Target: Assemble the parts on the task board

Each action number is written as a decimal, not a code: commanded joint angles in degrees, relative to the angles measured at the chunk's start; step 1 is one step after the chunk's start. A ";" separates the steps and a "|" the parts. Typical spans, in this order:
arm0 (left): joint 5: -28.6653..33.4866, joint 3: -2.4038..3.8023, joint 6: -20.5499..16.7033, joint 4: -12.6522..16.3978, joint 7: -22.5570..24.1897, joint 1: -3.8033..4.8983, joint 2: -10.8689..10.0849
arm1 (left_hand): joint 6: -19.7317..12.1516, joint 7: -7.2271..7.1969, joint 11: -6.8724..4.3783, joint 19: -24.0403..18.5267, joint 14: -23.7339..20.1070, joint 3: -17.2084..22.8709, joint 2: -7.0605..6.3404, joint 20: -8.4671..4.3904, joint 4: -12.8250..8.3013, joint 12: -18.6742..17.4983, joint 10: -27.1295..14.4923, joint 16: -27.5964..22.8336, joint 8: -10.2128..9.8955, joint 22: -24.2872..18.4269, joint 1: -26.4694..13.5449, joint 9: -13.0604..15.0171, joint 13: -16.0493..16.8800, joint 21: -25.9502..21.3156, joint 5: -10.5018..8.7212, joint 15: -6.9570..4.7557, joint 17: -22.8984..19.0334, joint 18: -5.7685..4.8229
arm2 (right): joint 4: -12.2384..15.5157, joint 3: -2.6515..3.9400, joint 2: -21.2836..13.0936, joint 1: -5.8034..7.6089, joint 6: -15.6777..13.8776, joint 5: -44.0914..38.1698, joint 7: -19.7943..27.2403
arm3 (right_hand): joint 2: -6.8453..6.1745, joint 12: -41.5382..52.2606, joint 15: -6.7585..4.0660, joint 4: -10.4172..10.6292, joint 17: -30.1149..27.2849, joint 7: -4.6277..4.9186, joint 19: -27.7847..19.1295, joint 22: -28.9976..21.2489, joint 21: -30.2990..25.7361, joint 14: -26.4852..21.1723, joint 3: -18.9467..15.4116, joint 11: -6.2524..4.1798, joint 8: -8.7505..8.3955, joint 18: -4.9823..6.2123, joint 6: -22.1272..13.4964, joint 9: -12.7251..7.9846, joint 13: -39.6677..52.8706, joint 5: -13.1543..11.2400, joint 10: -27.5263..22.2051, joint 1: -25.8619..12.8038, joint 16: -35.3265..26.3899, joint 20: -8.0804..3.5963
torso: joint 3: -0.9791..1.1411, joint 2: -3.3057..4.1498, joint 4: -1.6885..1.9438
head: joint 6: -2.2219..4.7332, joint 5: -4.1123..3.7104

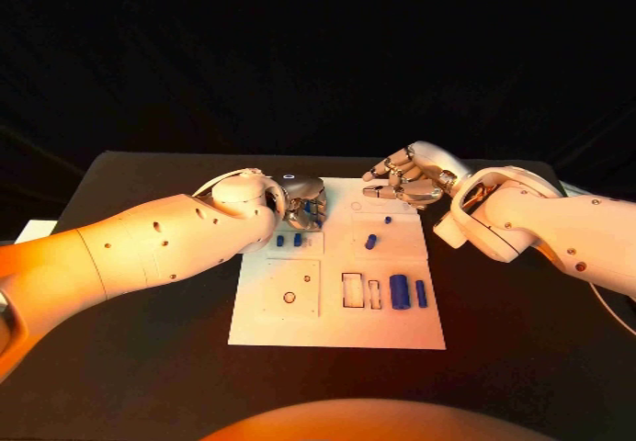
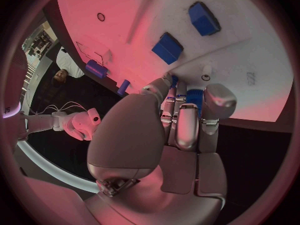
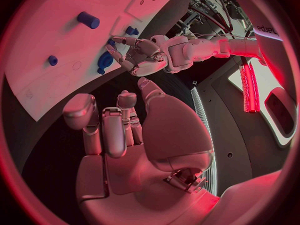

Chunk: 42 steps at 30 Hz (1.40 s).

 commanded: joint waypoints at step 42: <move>7.12 3.86 -2.09 6.85 -0.19 -0.56 -8.29 | 4.54 0.33 -0.26 0.04 1.55 8.27 0.00 -0.21 -4.62 -3.48 5.13 1.27 -1.73 5.12 -0.71 -0.07 0.51 5.67 -1.02 -0.43 -0.28 -1.19 | -0.69 0.00 0.65 -0.63 1.17 -0.09 0.34 | 0.50 -0.09 0.07 0.03 0.00 0.01 -0.36 -0.08 -0.25 2.46 -0.11 -0.03 0.40 0.46 -0.05 -0.07 0.07 0.24 -0.36 -0.01 -0.38 -0.05 | 0.14 -0.15 0.49 | 0.29 -0.27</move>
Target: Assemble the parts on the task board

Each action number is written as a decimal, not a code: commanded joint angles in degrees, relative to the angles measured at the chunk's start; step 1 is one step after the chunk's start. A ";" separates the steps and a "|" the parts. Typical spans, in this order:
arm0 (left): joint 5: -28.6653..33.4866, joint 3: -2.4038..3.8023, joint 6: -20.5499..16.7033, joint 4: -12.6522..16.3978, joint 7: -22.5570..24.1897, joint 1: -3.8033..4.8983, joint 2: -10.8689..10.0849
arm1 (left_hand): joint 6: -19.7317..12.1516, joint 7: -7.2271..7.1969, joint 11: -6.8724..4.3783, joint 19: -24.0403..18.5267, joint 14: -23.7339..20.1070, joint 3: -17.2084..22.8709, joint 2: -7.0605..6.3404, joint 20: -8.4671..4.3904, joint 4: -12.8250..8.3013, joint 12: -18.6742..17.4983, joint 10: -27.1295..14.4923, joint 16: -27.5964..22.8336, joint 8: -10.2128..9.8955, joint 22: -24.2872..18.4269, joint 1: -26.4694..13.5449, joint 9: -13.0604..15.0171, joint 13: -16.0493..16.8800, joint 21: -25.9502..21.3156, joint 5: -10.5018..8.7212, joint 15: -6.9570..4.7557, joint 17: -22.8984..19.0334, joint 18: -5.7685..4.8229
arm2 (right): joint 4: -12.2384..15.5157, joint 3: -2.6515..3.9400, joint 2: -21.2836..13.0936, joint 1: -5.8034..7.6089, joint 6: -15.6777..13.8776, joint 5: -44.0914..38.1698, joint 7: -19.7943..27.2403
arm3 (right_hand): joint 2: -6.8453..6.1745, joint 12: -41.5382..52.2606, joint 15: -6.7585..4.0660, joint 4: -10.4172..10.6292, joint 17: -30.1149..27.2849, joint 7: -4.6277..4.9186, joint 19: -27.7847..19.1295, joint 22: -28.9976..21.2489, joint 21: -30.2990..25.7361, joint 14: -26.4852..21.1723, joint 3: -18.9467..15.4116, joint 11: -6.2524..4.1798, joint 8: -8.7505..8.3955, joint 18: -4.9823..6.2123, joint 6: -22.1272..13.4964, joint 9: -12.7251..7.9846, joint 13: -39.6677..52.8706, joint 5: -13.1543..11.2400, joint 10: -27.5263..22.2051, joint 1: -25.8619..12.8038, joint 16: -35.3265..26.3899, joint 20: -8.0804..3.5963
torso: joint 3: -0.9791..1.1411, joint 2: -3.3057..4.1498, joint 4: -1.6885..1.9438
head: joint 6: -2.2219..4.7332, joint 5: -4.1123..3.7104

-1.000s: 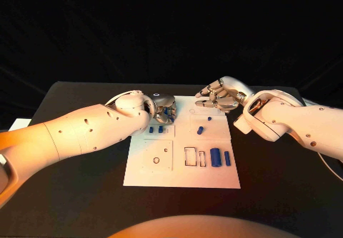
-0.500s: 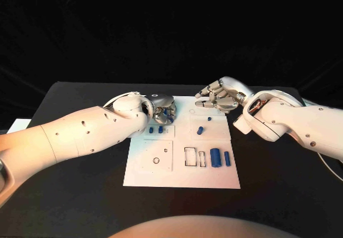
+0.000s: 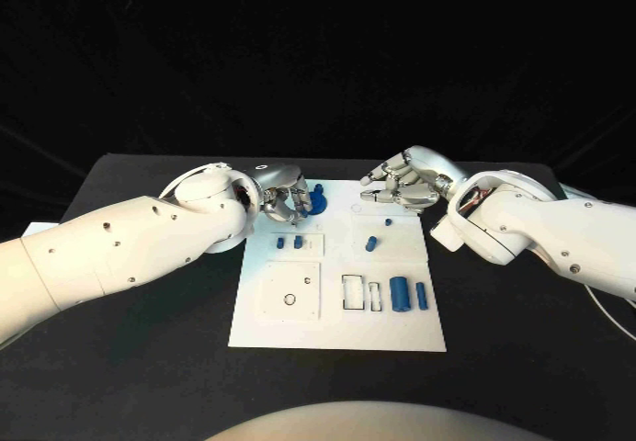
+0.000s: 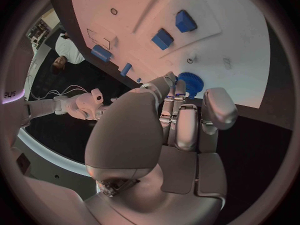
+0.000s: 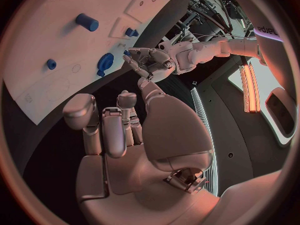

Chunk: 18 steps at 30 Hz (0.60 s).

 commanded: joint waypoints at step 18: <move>2.73 -0.16 4.60 -1.44 -1.15 -0.05 -1.00 | 0.49 0.09 0.08 0.00 1.50 0.48 -0.15 -0.18 -0.11 -0.59 0.62 0.19 -0.50 0.18 -1.01 -0.08 -0.02 0.42 -0.17 0.02 -0.31 -0.88 | -0.18 -0.02 0.06 -0.30 0.70 -0.08 0.38 | 0.56 -0.16 0.07 0.10 -0.07 0.01 -0.43 -0.30 -0.38 2.46 -0.15 -0.07 0.42 0.50 -0.02 -0.07 -0.05 0.29 -0.44 -0.04 -0.44 -0.05 | 0.00 0.06 -0.01 | -0.39 0.34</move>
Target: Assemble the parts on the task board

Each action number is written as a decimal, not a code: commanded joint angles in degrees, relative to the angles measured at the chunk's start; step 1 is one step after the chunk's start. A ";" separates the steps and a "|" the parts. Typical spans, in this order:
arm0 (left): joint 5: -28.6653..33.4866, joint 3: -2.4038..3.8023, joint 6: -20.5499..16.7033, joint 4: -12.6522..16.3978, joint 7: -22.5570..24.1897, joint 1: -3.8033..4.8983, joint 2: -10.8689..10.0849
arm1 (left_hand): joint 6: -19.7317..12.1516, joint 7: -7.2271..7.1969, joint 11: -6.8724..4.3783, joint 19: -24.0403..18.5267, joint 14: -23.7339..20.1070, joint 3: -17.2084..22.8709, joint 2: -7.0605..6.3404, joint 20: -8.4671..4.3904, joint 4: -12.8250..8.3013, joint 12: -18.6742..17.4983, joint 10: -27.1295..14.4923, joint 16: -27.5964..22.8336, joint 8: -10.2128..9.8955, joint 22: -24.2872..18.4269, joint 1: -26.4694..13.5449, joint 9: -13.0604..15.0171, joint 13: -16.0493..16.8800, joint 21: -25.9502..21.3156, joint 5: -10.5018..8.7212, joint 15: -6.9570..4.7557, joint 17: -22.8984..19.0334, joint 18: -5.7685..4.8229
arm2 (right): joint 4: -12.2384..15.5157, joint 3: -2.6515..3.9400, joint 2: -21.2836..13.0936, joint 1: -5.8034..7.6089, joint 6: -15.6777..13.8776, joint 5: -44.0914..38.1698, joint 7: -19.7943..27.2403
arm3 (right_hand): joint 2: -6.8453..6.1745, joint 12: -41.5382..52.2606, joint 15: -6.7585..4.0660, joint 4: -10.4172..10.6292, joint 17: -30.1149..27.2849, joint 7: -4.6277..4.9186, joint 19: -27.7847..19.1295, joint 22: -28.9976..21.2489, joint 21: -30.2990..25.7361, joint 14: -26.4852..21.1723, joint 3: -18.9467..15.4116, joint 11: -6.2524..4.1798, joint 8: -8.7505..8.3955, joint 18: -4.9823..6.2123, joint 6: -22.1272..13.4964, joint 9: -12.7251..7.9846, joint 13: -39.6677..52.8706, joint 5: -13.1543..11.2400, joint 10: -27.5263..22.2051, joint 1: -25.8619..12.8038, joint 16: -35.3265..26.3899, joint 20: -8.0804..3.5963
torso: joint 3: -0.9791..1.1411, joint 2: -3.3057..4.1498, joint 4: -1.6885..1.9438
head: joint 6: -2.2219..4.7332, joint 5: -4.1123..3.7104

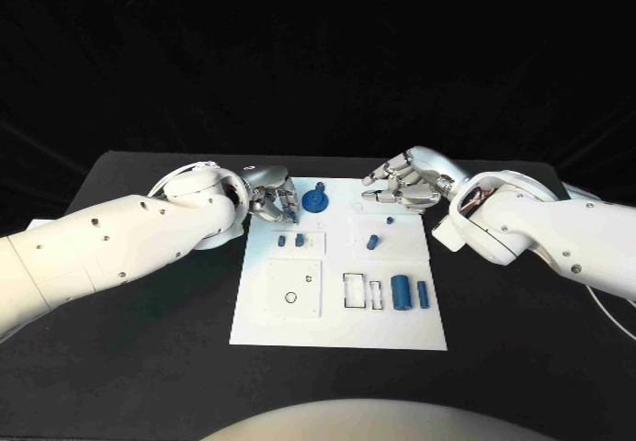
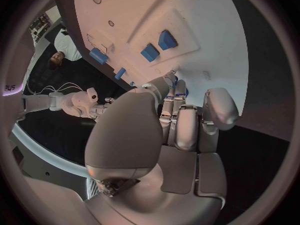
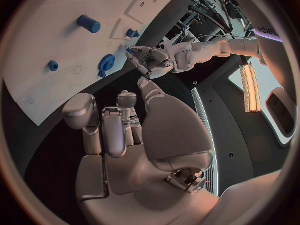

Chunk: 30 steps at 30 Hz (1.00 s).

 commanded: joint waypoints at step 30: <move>-2.66 -0.37 4.29 -1.44 -1.08 -0.32 1.96 | 0.48 -0.11 -0.16 -0.14 1.44 0.64 -0.13 -0.16 -0.17 -0.65 0.65 0.12 -0.29 0.02 -0.70 -0.02 0.03 -0.04 -0.16 0.02 -0.27 -0.25 | 0.16 0.01 0.06 -0.06 0.52 -0.13 0.46 | 0.59 -0.21 0.07 0.10 -0.07 0.01 -0.47 -0.17 -0.46 2.46 -0.16 -0.07 0.19 0.52 -0.05 -0.08 -0.12 0.32 -0.48 0.00 -0.23 -0.05 | 0.06 0.00 -0.03 | -0.43 0.09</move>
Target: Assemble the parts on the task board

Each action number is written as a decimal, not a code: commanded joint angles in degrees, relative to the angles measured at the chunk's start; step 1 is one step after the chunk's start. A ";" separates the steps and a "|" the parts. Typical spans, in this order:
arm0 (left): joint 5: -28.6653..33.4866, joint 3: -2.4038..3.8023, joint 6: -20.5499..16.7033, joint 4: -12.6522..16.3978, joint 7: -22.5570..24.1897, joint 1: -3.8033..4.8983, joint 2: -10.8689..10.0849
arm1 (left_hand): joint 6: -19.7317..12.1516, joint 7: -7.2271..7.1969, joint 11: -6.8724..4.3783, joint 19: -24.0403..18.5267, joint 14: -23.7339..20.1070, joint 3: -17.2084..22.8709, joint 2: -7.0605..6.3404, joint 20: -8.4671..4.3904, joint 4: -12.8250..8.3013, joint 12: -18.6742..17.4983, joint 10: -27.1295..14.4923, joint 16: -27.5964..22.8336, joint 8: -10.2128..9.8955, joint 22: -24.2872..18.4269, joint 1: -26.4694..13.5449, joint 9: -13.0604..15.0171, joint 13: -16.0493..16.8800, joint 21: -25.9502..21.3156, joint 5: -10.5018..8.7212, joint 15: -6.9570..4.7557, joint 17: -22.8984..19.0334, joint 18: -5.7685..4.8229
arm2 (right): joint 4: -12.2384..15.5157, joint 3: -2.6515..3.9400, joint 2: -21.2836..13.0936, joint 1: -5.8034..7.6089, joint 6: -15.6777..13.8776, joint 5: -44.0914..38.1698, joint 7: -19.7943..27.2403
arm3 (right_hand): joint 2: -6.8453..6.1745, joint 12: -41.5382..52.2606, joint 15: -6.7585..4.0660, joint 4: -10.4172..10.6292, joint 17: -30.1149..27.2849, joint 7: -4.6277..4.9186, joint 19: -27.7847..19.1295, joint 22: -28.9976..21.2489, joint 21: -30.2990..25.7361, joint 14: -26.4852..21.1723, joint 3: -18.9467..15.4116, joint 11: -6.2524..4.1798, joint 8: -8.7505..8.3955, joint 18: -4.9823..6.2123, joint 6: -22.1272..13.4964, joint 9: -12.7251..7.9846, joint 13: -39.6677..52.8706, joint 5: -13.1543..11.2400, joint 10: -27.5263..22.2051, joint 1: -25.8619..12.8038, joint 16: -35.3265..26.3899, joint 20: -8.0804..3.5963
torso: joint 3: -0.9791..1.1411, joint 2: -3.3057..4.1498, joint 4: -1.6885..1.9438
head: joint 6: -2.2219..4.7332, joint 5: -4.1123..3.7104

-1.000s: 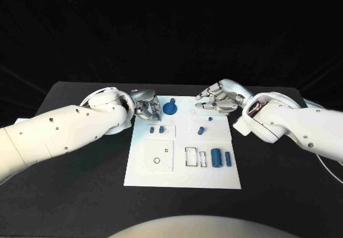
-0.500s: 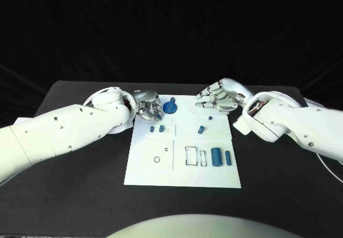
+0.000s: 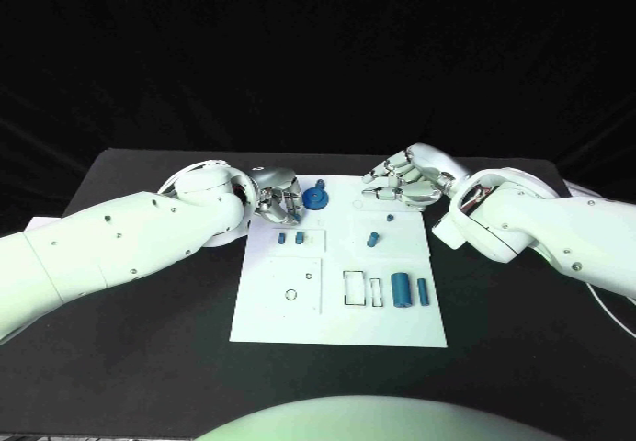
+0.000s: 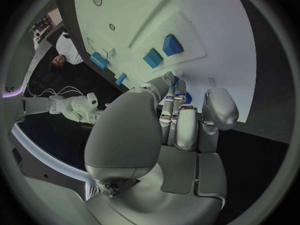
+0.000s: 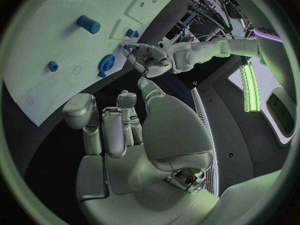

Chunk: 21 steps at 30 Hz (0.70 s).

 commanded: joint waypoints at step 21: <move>-2.96 -0.17 0.51 -0.13 -0.97 -0.24 0.00 | 1.17 -0.25 -0.16 -0.18 1.42 0.78 0.27 -0.19 -0.35 -0.47 1.24 0.15 -0.27 0.44 -0.65 0.10 0.25 0.36 -0.20 -0.10 -0.17 -0.30 | 0.11 0.01 -0.12 -0.04 0.76 -0.15 0.31 | 0.58 -0.25 0.07 0.11 -0.10 0.02 -0.48 -0.16 -0.27 2.46 -0.19 -0.07 0.19 0.52 -0.07 -0.09 -0.14 0.32 -0.52 0.00 -0.26 -0.05 | -0.07 -0.03 0.06 | -0.28 0.07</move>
